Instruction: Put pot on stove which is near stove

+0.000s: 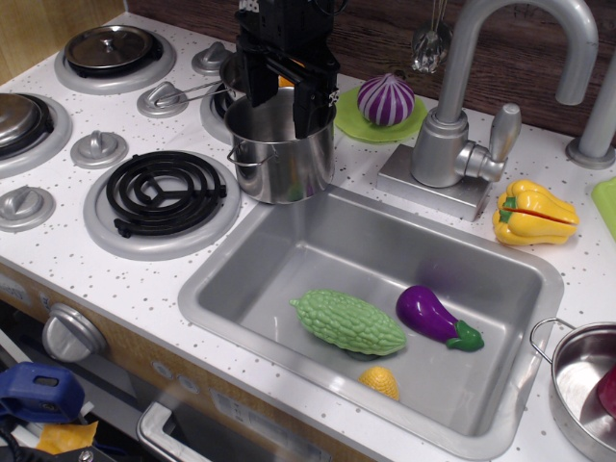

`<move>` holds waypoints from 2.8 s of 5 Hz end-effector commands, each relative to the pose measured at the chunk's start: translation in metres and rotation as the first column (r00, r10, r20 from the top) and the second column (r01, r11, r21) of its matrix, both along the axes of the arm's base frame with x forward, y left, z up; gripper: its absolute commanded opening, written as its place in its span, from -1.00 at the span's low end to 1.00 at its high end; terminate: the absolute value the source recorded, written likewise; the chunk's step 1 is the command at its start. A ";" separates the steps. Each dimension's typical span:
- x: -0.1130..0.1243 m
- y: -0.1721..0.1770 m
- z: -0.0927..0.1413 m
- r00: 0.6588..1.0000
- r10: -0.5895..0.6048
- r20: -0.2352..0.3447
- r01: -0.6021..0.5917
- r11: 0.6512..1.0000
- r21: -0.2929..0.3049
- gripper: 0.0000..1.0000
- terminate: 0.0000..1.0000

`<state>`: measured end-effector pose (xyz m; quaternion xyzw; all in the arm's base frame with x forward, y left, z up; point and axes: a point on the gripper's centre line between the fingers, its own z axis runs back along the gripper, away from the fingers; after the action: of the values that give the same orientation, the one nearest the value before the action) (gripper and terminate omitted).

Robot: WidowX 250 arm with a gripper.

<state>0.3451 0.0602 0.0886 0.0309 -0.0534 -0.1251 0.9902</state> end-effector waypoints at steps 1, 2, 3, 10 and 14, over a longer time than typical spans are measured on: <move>0.000 0.000 0.000 1.000 0.000 0.000 0.000 1.000 0.000 1.00 -1.00; 0.001 -0.001 -0.004 1.000 -0.007 0.016 0.007 1.000 -0.011 1.00 -1.00; 0.004 -0.004 -0.009 0.999 -0.010 0.043 0.010 1.000 -0.007 1.00 -1.00; 0.008 -0.004 -0.025 0.998 0.019 0.062 -0.018 1.000 -0.017 -1.00 -1.00; -0.026 0.005 0.026 0.998 0.045 0.041 -0.051 0.984 0.169 -1.00 -1.00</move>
<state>0.3071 0.0677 0.1013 0.1236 -0.0269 -0.1055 0.9863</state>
